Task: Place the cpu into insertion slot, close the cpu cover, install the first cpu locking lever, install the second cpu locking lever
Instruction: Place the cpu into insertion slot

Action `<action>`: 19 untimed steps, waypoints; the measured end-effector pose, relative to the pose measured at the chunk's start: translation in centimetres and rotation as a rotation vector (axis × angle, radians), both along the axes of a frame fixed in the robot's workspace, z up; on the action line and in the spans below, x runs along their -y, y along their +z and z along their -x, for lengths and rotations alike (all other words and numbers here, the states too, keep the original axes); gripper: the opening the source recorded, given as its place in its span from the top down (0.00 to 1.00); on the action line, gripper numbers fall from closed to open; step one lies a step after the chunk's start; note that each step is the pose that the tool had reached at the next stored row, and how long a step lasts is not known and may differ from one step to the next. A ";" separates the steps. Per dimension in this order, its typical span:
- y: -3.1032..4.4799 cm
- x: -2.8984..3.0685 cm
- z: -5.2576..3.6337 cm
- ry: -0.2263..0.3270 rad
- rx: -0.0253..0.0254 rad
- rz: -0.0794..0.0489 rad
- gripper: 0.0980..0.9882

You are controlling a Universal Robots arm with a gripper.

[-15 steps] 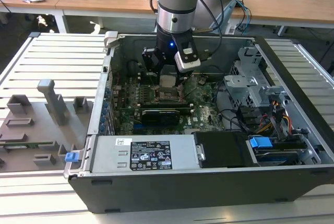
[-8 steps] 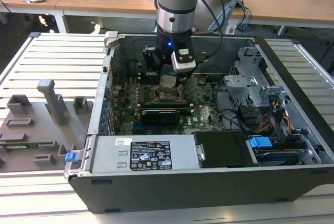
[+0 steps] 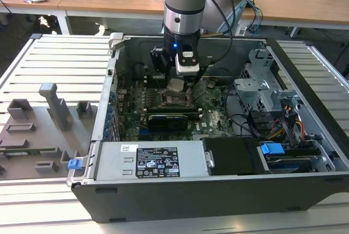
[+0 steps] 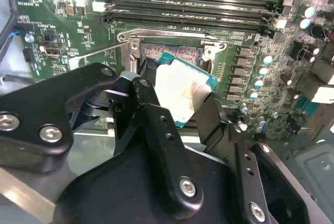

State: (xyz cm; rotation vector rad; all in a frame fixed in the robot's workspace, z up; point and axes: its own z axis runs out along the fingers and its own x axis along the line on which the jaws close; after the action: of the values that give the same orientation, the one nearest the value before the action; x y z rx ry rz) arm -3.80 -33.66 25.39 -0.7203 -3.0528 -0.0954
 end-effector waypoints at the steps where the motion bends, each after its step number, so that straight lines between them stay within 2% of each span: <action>1: 0.00 0.00 0.00 -0.012 0.0000 0.000 0.50; 7: -0.01 0.00 -0.01 -0.118 0.0000 0.002 0.50; 17: -0.02 0.00 -0.01 -0.231 0.0001 0.004 0.50; 19: -0.03 0.00 -0.01 -0.268 0.0001 0.005 0.50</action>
State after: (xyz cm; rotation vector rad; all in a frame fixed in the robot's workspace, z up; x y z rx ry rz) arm -3.79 -33.66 25.36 -1.1247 -2.9383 -0.0883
